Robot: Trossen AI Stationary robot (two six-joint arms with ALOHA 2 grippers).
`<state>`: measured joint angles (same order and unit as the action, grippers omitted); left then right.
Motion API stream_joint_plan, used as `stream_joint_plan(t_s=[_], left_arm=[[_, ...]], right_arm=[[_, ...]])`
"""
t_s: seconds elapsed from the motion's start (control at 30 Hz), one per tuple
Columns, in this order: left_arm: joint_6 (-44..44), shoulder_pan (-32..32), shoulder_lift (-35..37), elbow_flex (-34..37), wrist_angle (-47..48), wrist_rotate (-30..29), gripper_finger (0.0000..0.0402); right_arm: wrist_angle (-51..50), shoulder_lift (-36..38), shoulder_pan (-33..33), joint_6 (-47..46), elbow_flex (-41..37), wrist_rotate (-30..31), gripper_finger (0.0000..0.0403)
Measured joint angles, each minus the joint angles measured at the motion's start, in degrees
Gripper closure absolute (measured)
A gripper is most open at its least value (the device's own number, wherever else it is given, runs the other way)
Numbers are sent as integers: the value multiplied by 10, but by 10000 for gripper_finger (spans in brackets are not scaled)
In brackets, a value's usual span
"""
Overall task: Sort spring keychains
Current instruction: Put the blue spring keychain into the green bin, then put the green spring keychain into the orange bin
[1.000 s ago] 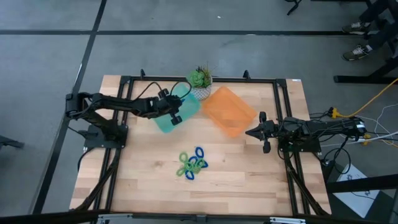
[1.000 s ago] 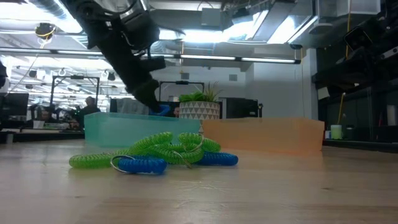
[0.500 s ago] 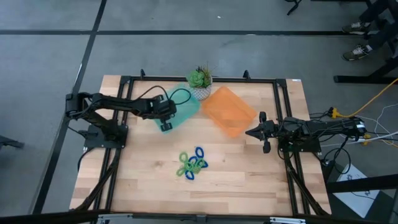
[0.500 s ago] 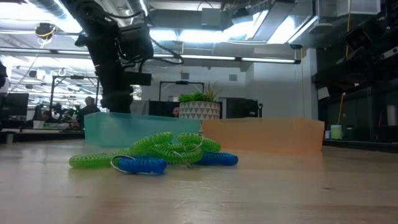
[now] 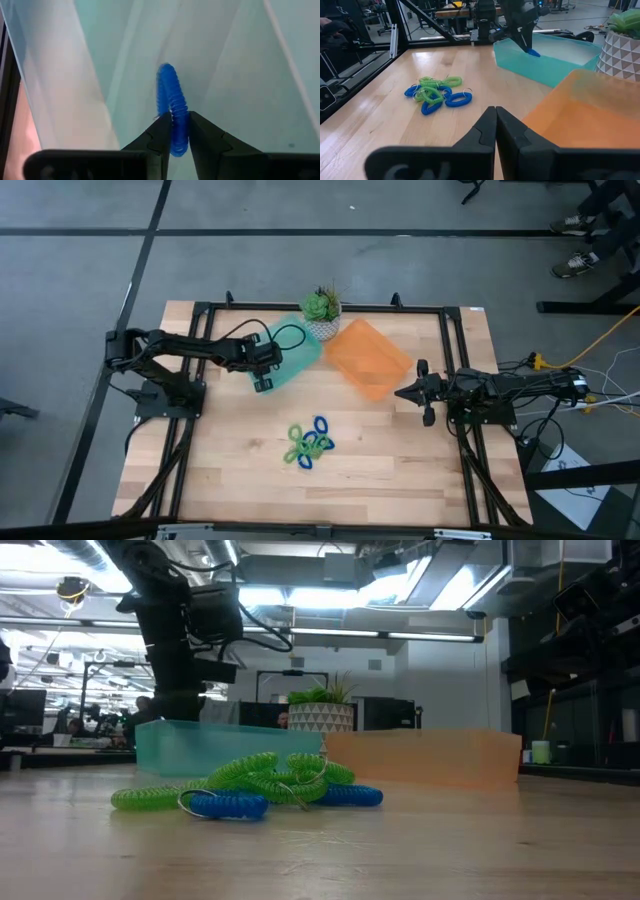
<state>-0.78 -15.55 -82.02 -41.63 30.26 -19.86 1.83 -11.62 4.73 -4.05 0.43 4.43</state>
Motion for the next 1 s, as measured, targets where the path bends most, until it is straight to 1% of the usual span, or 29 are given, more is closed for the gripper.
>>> stream_joint_plan(t_s=[0.17,0.3,0.43,0.7,0.83,0.93,1.0], left_arm=[[0,0,0,0,0,0,314],[0,0,0,0,0,0,301],[-11,0,0,-5,2,0,297],[-45,1,0,-72,-1,8,303],[-45,1,0,-107,-3,54,300],[-45,1,0,-127,-17,107,300],[-47,1,0,-135,-38,153,301]], right_arm=[[0,0,0,0,0,0,395],[0,0,0,0,0,0,395],[0,0,0,0,0,0,395],[0,0,0,0,0,0,395],[0,0,0,0,0,0,395],[0,0,0,0,0,0,395],[0,0,0,0,0,0,395]])
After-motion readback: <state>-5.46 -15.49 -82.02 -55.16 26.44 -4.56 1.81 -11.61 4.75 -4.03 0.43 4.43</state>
